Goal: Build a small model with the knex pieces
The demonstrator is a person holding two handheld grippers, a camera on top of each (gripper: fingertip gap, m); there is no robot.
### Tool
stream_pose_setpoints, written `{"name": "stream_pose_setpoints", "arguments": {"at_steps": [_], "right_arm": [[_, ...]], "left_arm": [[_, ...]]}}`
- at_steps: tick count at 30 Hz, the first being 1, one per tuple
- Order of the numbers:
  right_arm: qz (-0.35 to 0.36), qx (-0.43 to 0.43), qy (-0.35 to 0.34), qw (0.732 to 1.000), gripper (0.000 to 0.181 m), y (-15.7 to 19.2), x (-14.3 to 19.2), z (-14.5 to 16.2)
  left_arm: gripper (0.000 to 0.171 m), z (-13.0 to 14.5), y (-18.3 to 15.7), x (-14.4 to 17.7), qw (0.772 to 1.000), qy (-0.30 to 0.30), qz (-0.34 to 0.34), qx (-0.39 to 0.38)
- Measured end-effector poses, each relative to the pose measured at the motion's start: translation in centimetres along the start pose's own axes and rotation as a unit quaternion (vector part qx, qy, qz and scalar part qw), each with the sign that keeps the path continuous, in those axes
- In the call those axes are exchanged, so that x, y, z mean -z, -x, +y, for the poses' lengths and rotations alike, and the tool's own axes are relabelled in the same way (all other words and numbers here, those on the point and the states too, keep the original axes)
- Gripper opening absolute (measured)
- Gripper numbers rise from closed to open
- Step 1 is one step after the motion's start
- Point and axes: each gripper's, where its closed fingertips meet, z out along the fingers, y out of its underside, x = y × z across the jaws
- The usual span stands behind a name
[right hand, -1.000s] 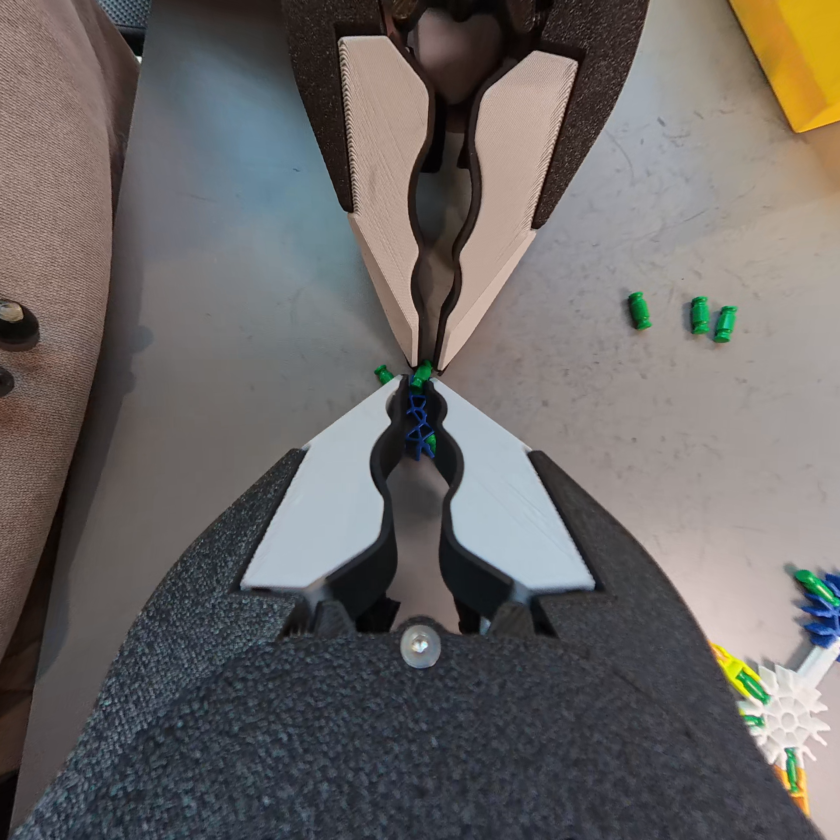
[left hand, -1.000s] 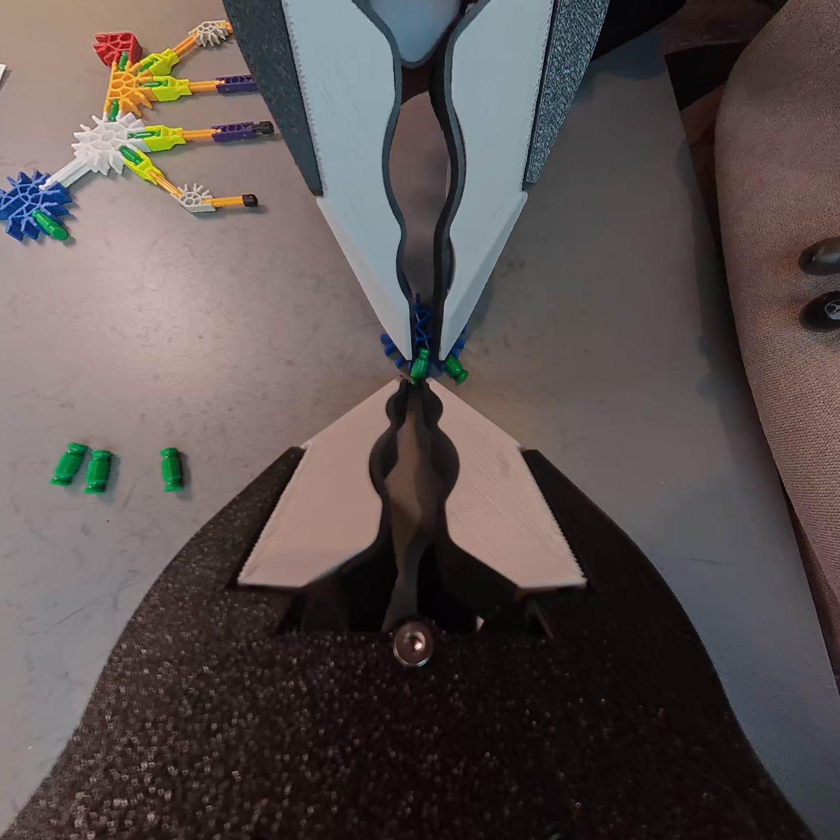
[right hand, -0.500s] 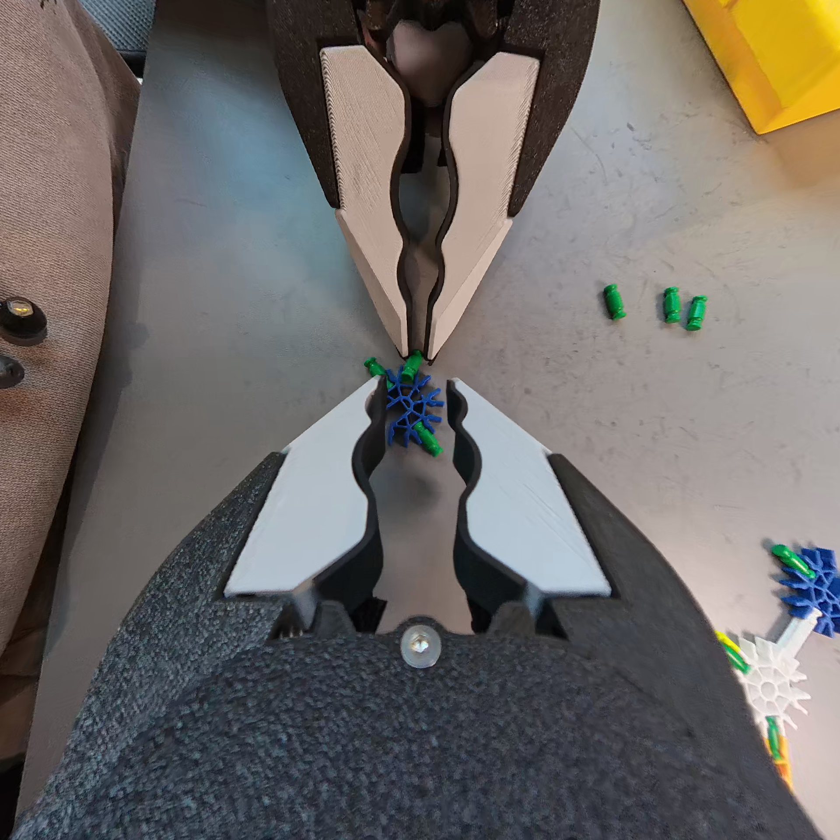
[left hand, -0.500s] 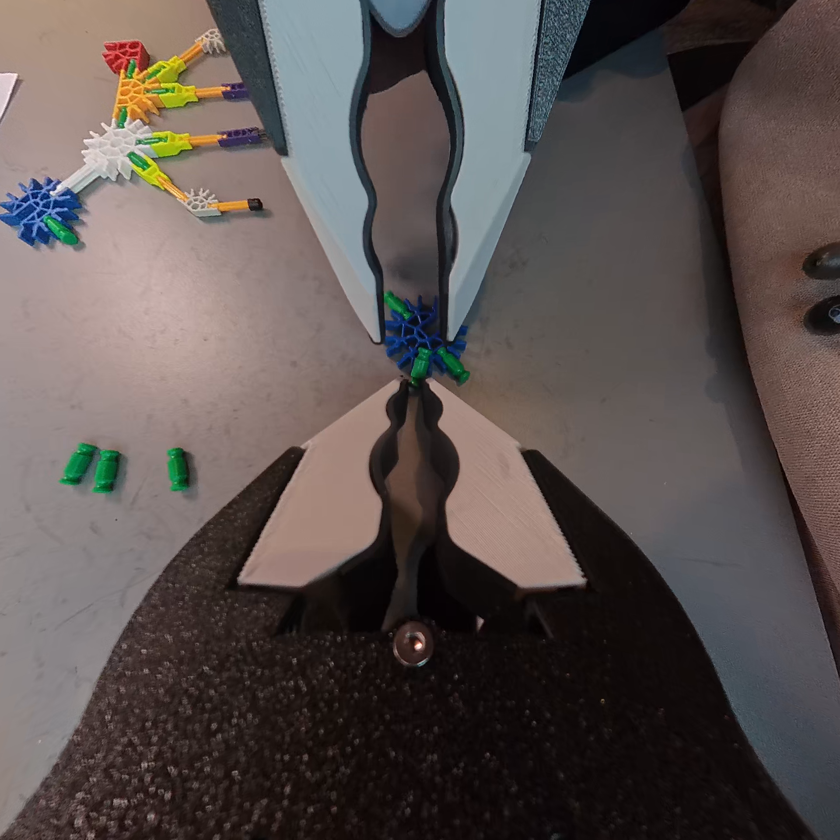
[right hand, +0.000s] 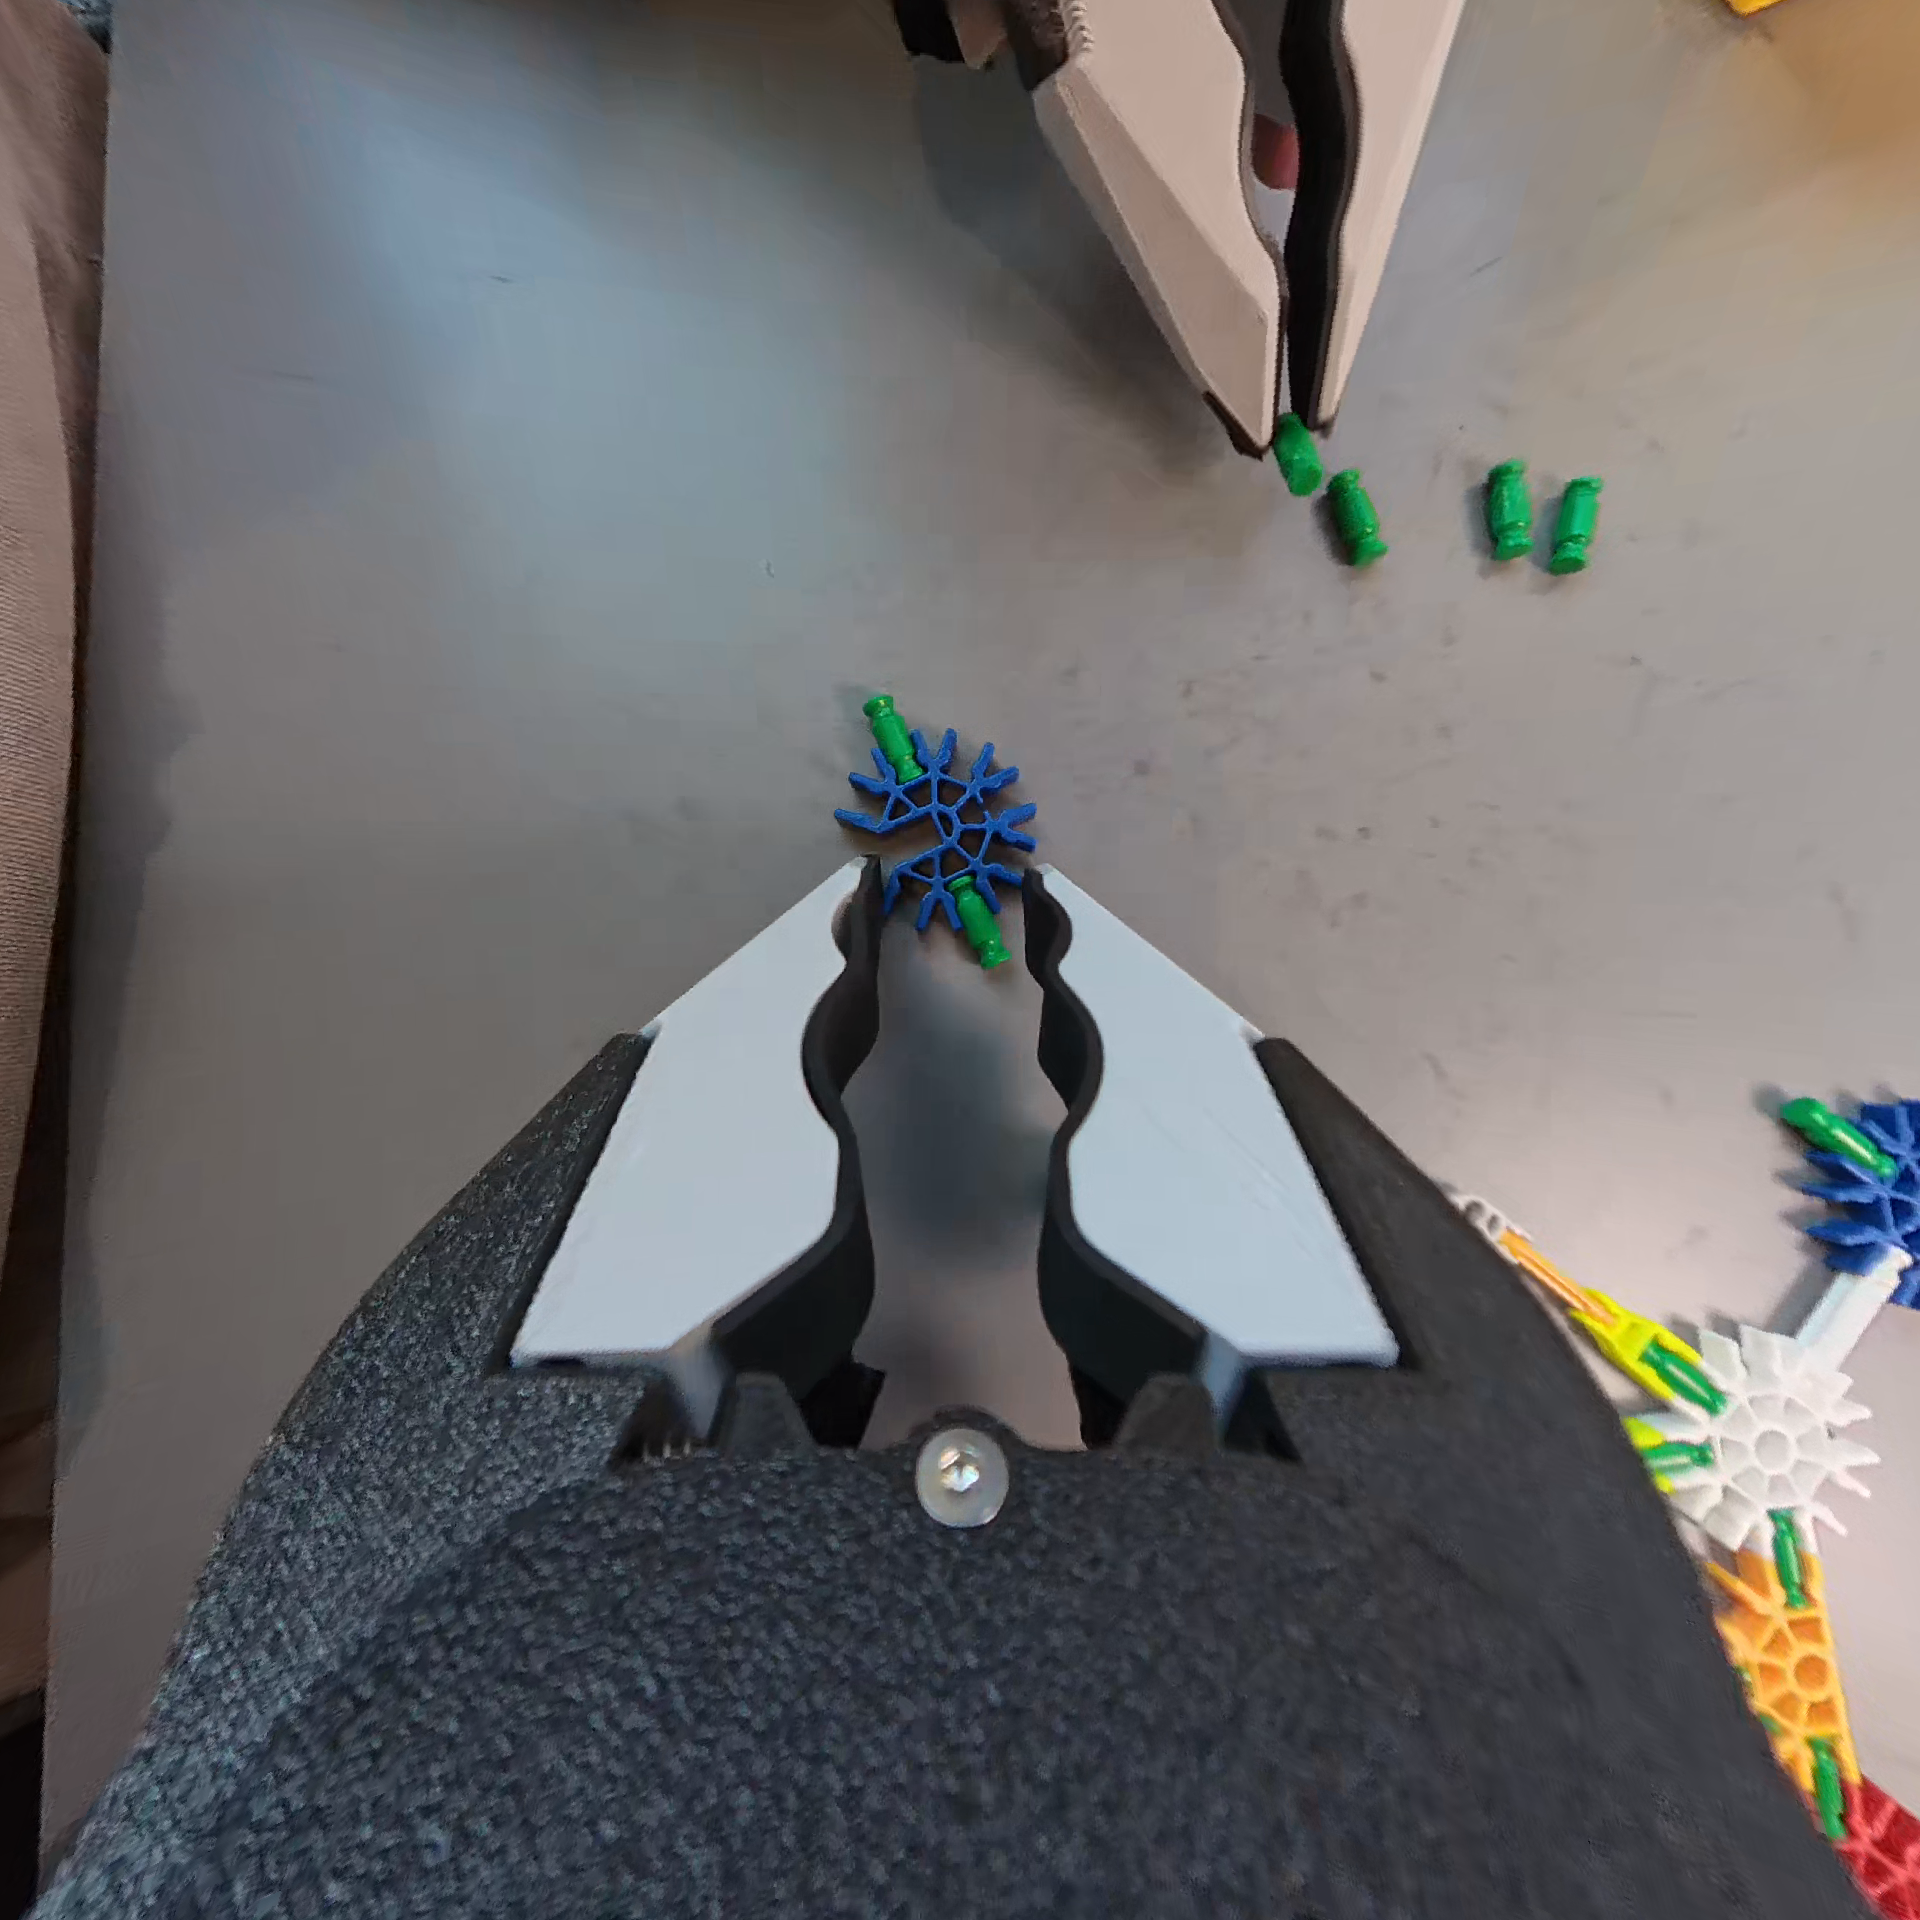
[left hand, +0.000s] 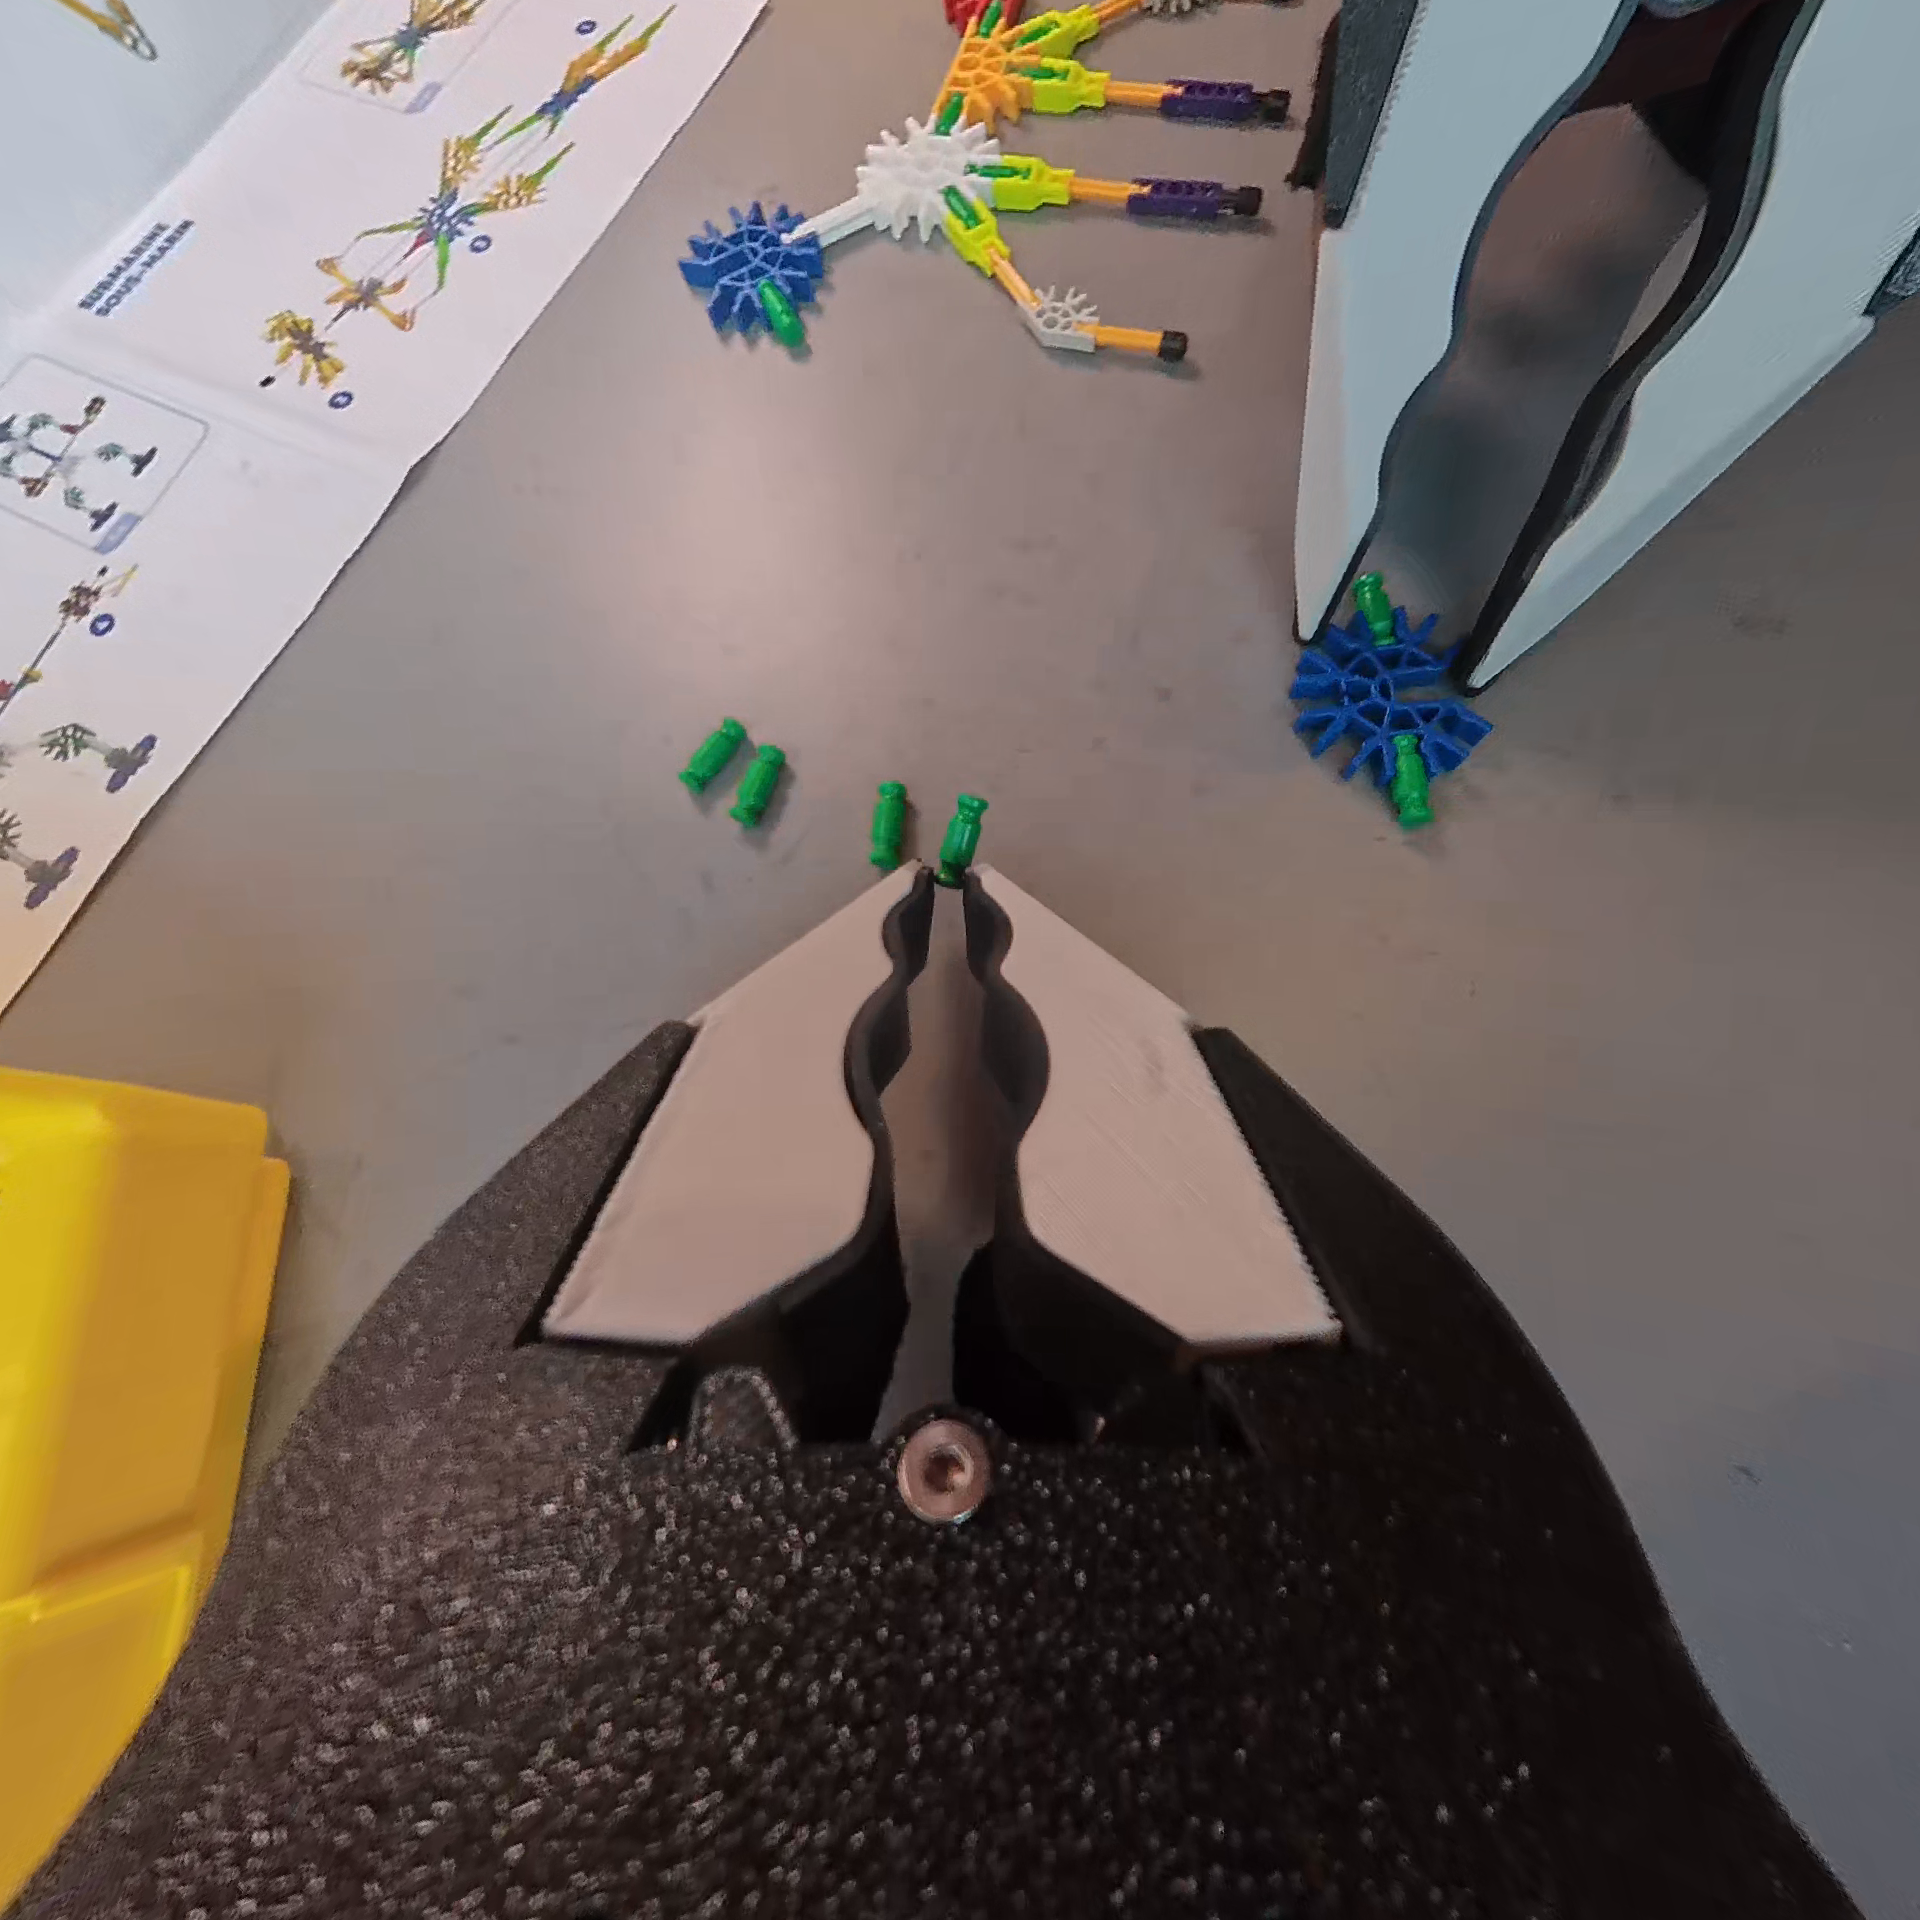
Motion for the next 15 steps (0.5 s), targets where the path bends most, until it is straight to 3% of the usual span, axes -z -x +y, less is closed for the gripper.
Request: {"name": "stream_pose_setpoints", "arguments": {"at_steps": [7,15], "right_arm": [[0.044,-0.047,-0.008,0.998,0.026,-2.2,0.5,0.7],[0.038,-0.046,-0.011,0.998,0.033,-1.9,0.8,0.9]], "left_arm": [[0.005,1.3,1.9,0.0,0.999,0.018,-0.025,0.028],[0.01,1.2,2.1,0.1,0.999,0.011,-0.025,0.035]]}}
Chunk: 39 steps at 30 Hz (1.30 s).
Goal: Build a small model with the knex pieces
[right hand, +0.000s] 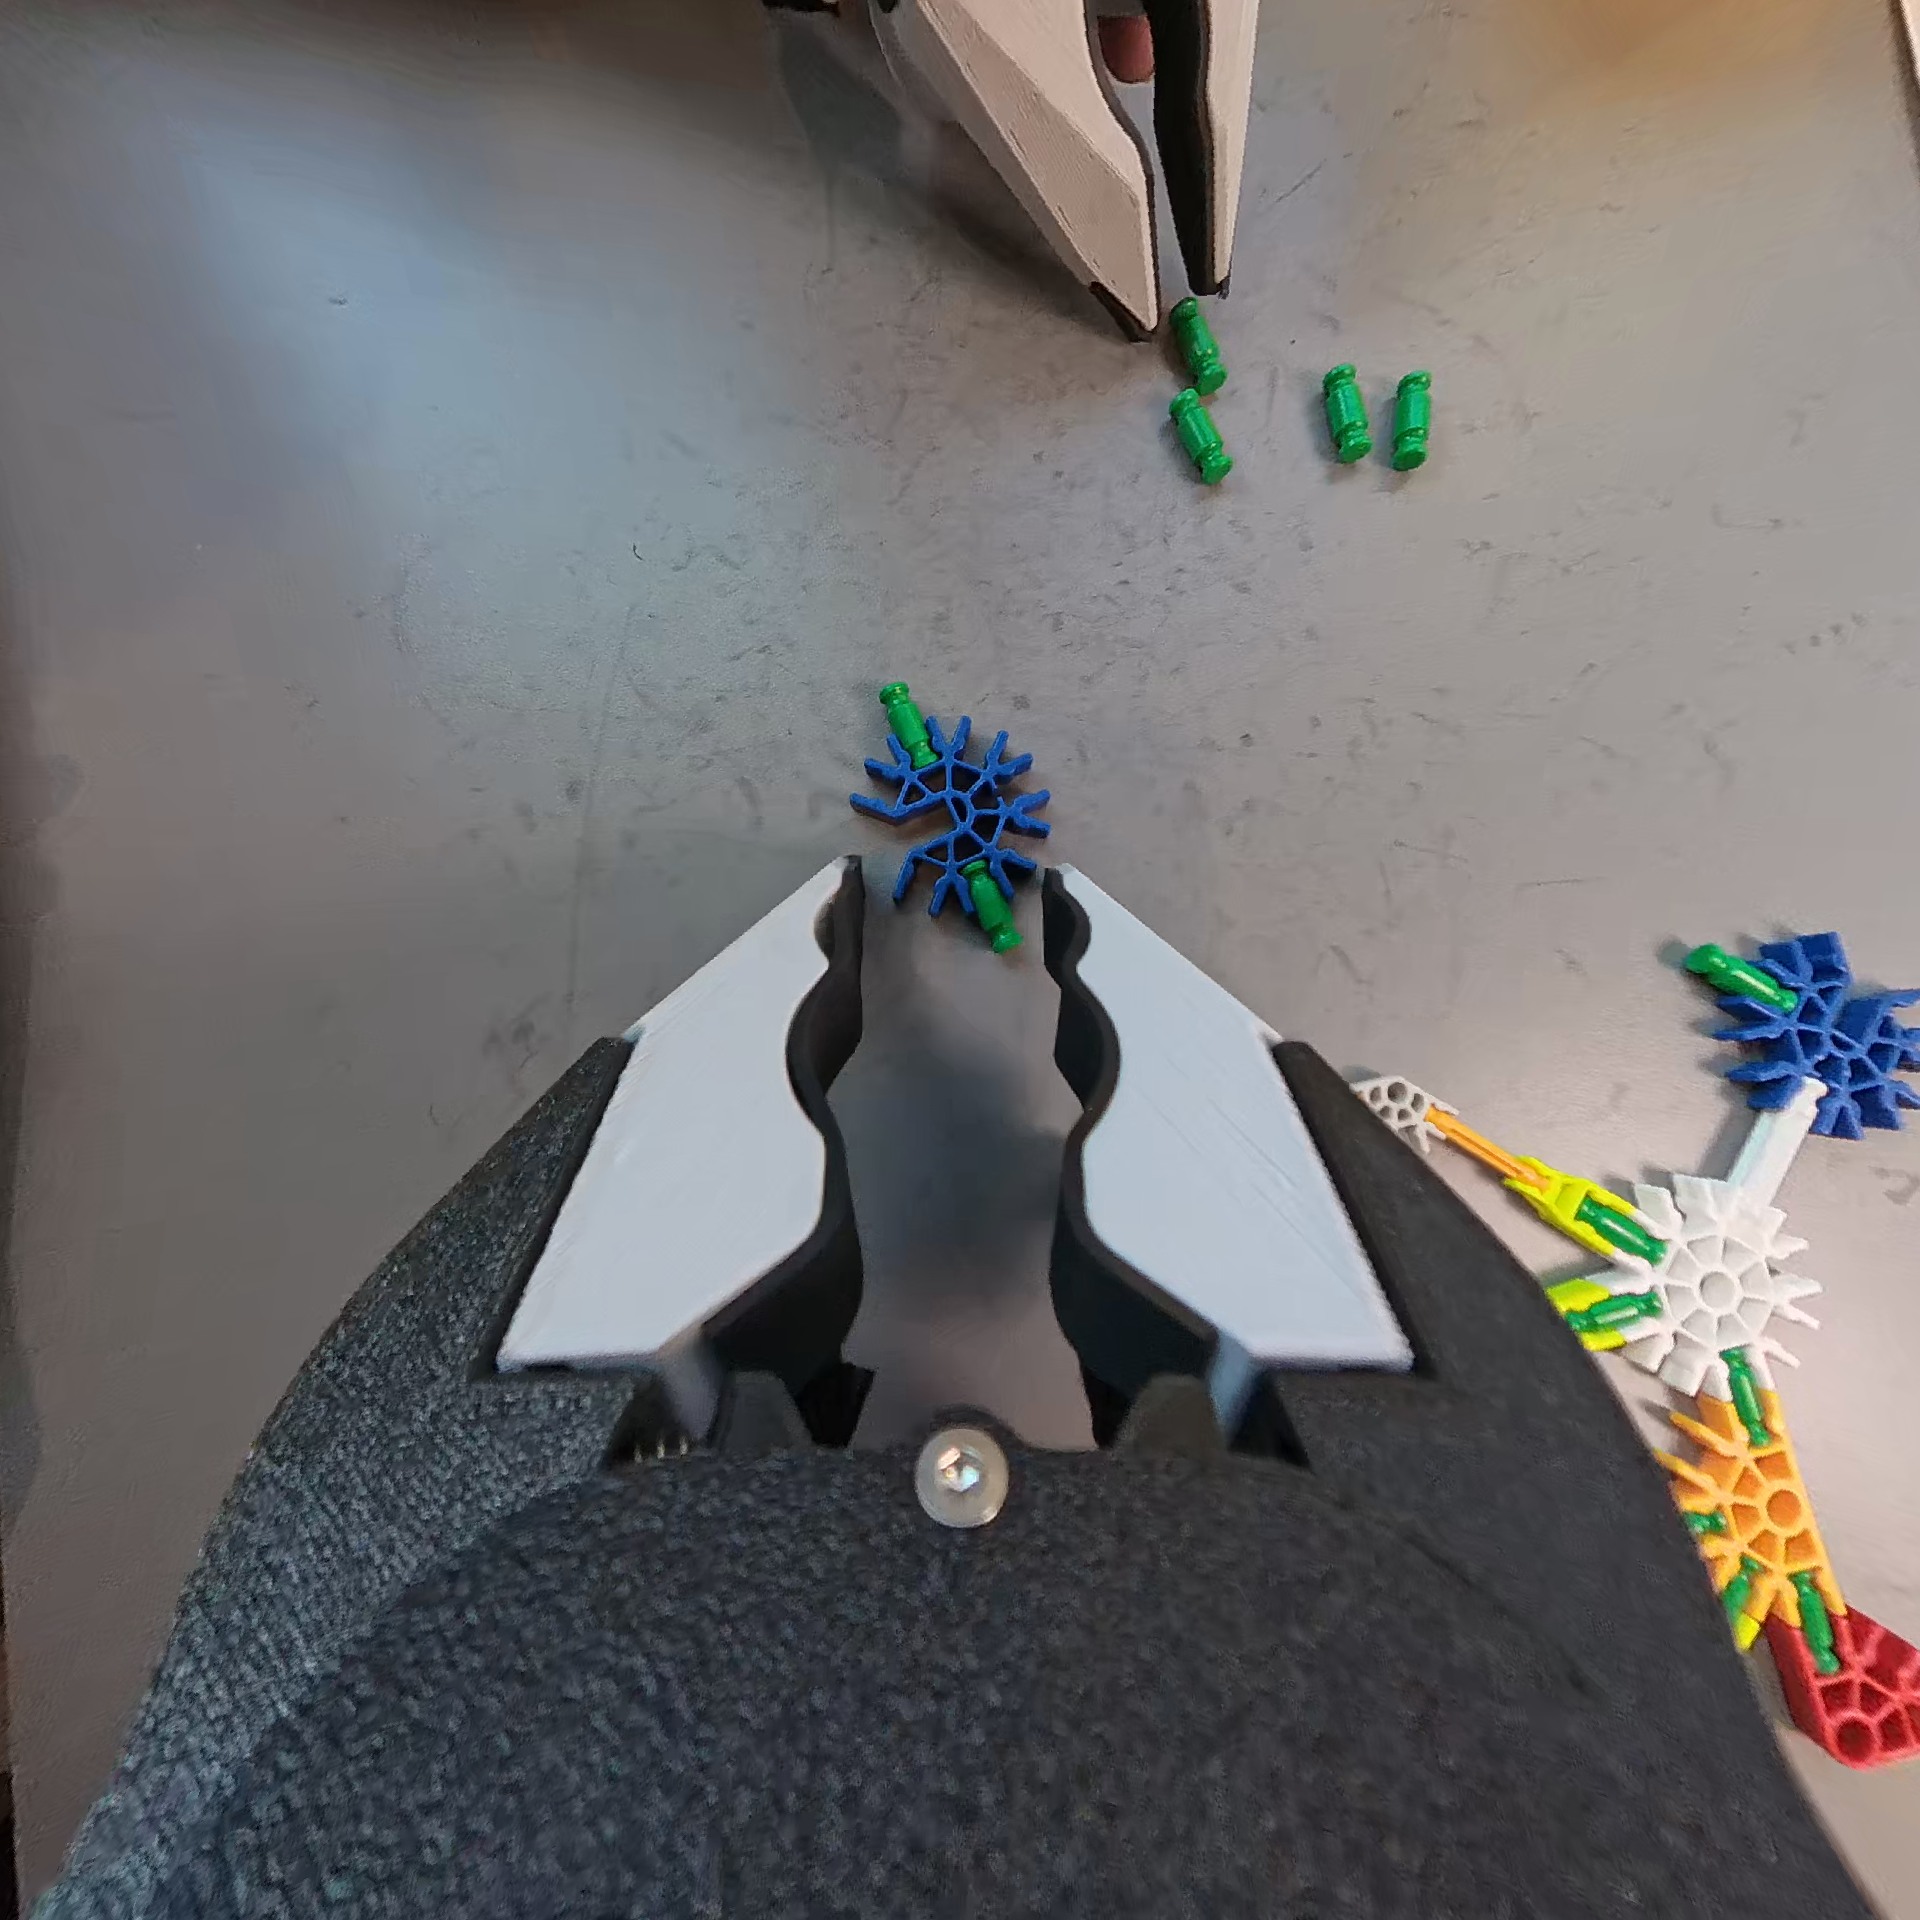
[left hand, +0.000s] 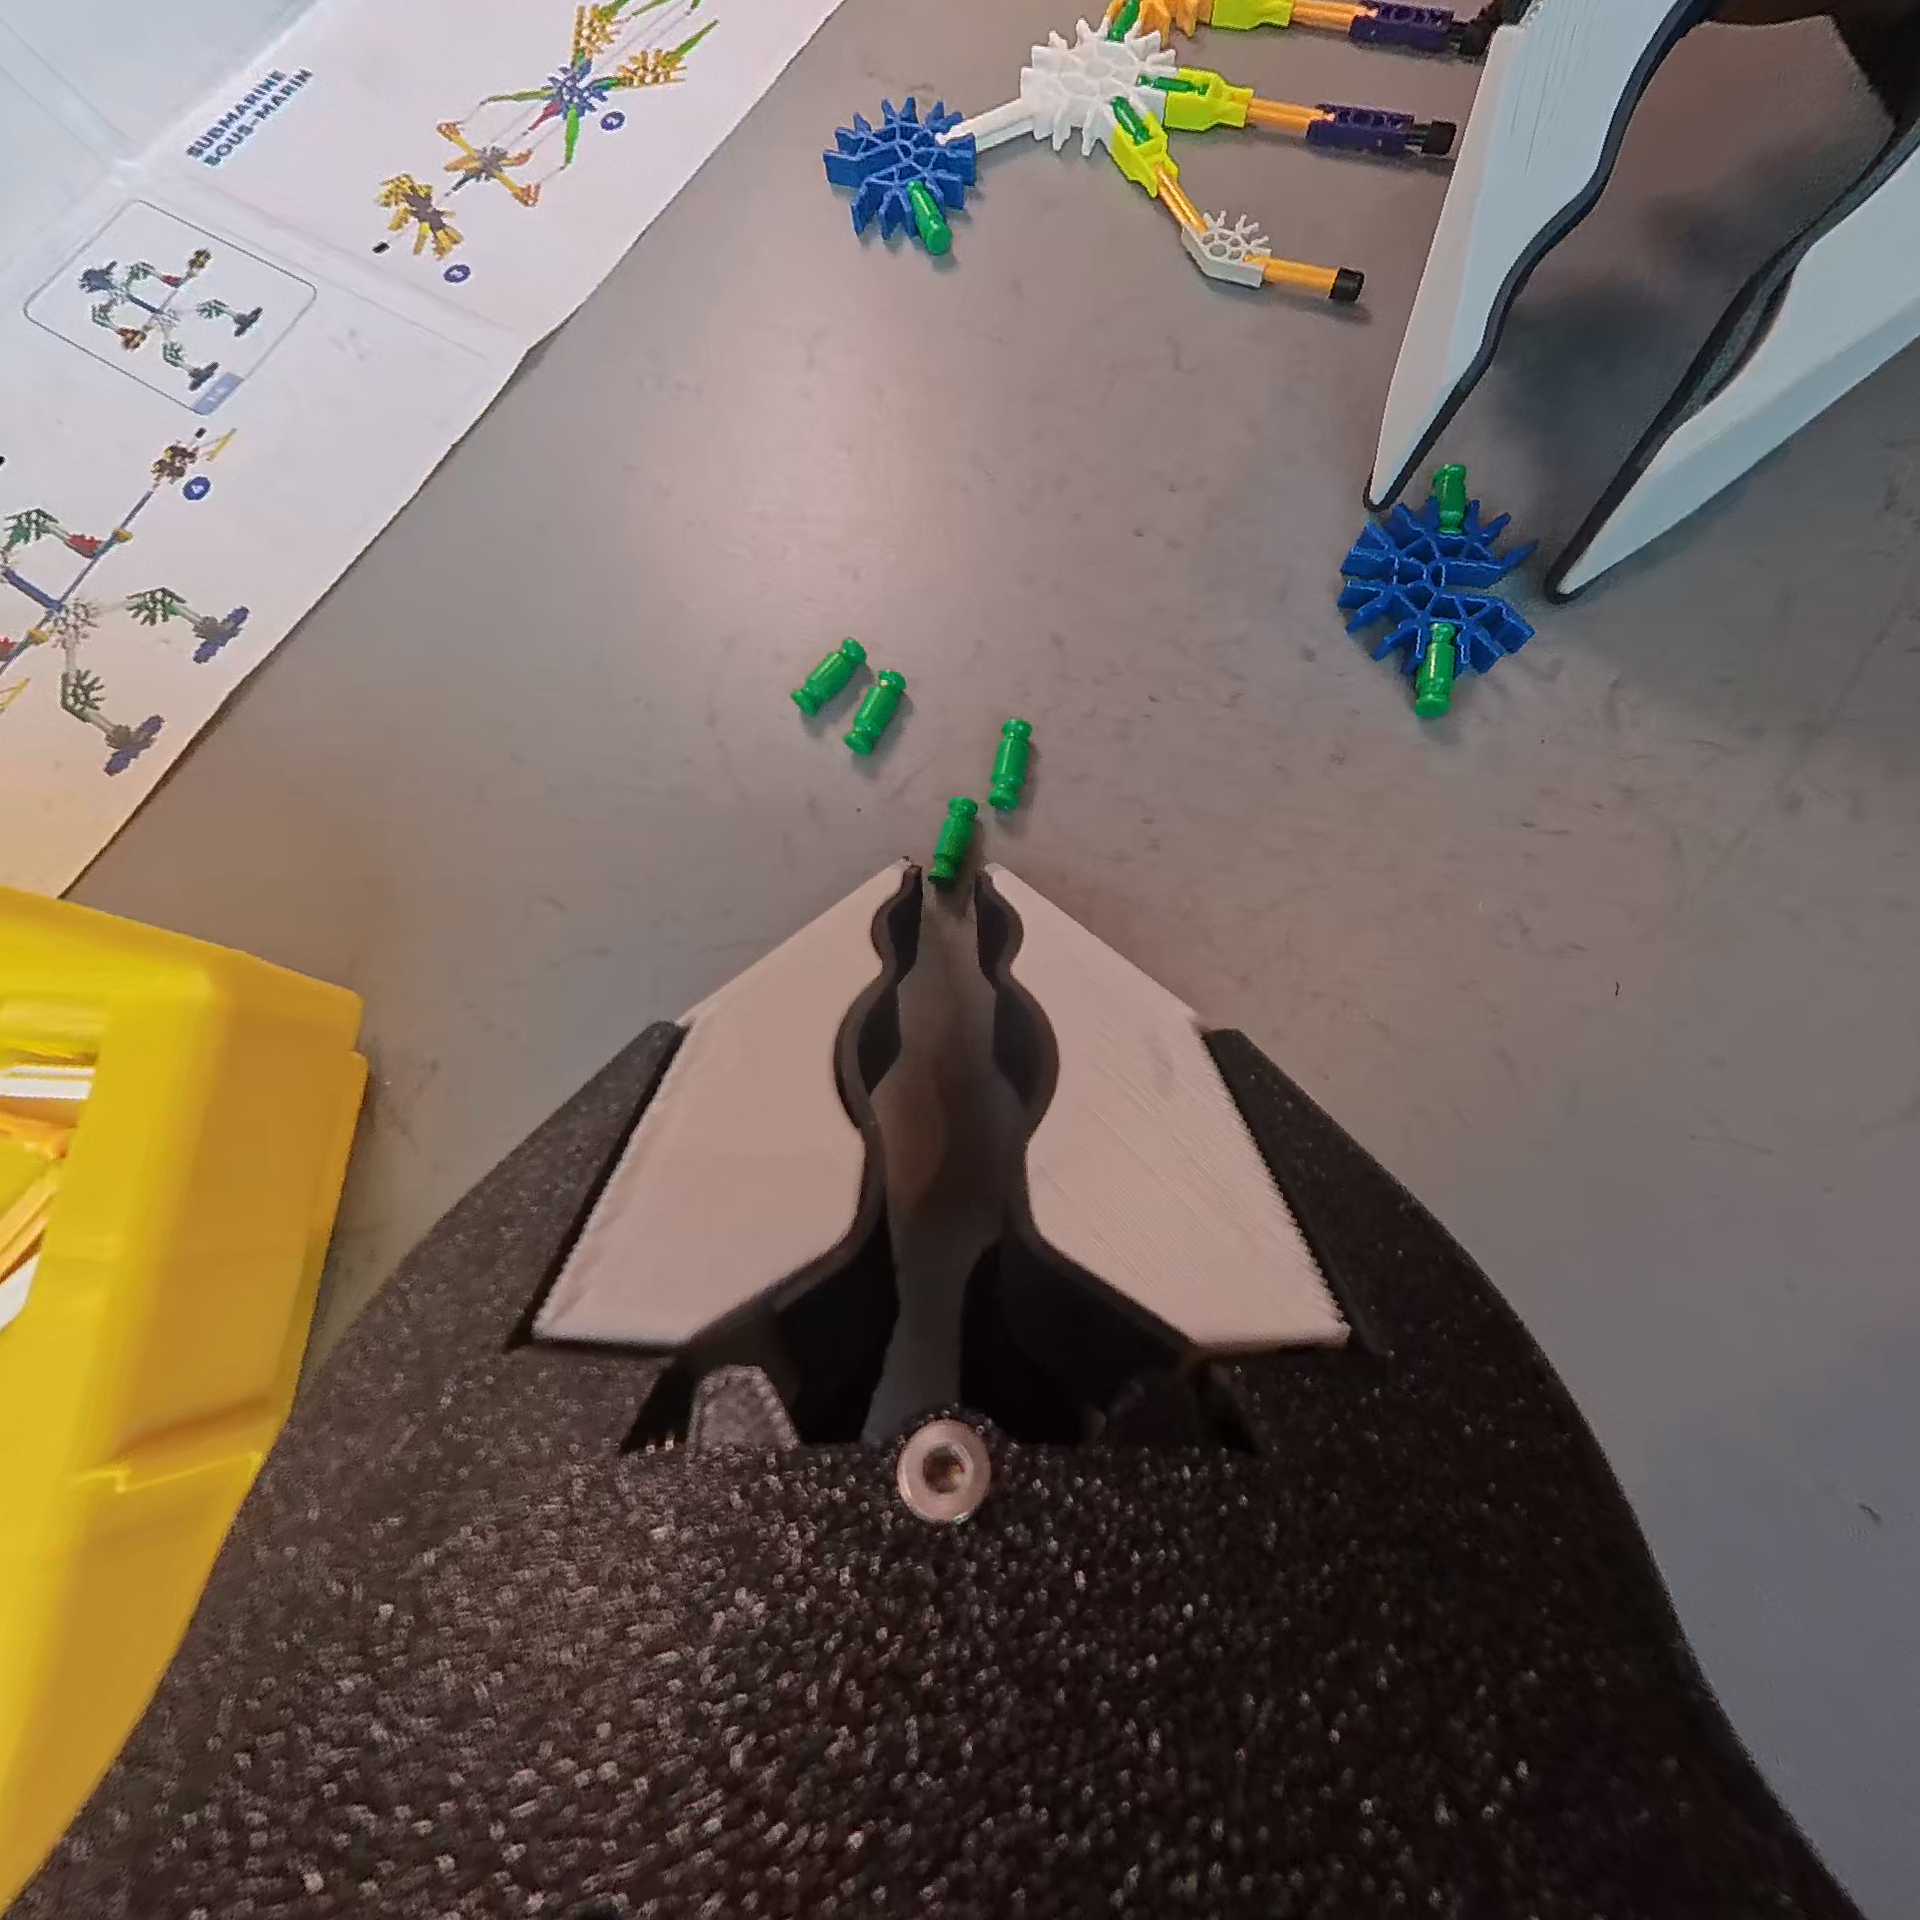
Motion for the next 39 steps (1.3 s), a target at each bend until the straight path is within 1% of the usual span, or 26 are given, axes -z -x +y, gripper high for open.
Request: {"name": "stream_pose_setpoints", "arguments": {"at_steps": [8,12,15,18,23,27,32,35,39], "right_arm": [[0.004,0.001,-0.002,1.0,0.034,0.0,-0.2,-0.2],[0.004,0.005,-0.002,1.0,0.029,0.2,-0.6,-0.7],[0.017,-0.004,-0.005,1.0,0.025,-0.2,-0.6,-0.7],[0.03,-0.017,-0.005,0.999,0.025,-0.7,-0.4,-0.5],[0.075,-0.044,-0.012,0.996,0.025,-2.4,0.2,0.2],[0.078,-0.034,-0.017,0.996,0.025,-2.5,0.3,0.2],[0.077,-0.021,-0.029,0.996,0.026,-2.5,0.2,0.1],[0.065,-0.029,-0.052,0.996,0.034,-2.5,0.3,-0.4],[0.087,-0.041,-0.133,0.986,0.044,-4.0,2.2,-2.5]], "left_arm": [[0.011,-1.0,-0.5,0.1,0.999,-0.028,0.006,-0.017],[0.011,-1.3,-1.6,-0.3,0.998,-0.038,0.019,-0.042],[0.011,-1.5,-1.8,-0.4,0.998,-0.04,0.017,-0.055],[0.011,-1.7,-1.6,-0.4,0.998,-0.046,0.017,-0.048],[0.011,-1.9,-1.4,-0.1,0.998,-0.056,0.019,-0.037],[0.015,-2.2,-1.1,0.1,0.997,-0.066,0.012,-0.035],[0.022,-3.1,-0.3,0.7,0.995,-0.098,-0.003,-0.024],[0.024,-3.5,0.4,1.2,0.993,-0.114,-0.017,-0.012],[0.024,-3.5,1.8,1.8,0.992,-0.116,-0.048,0.0]]}}
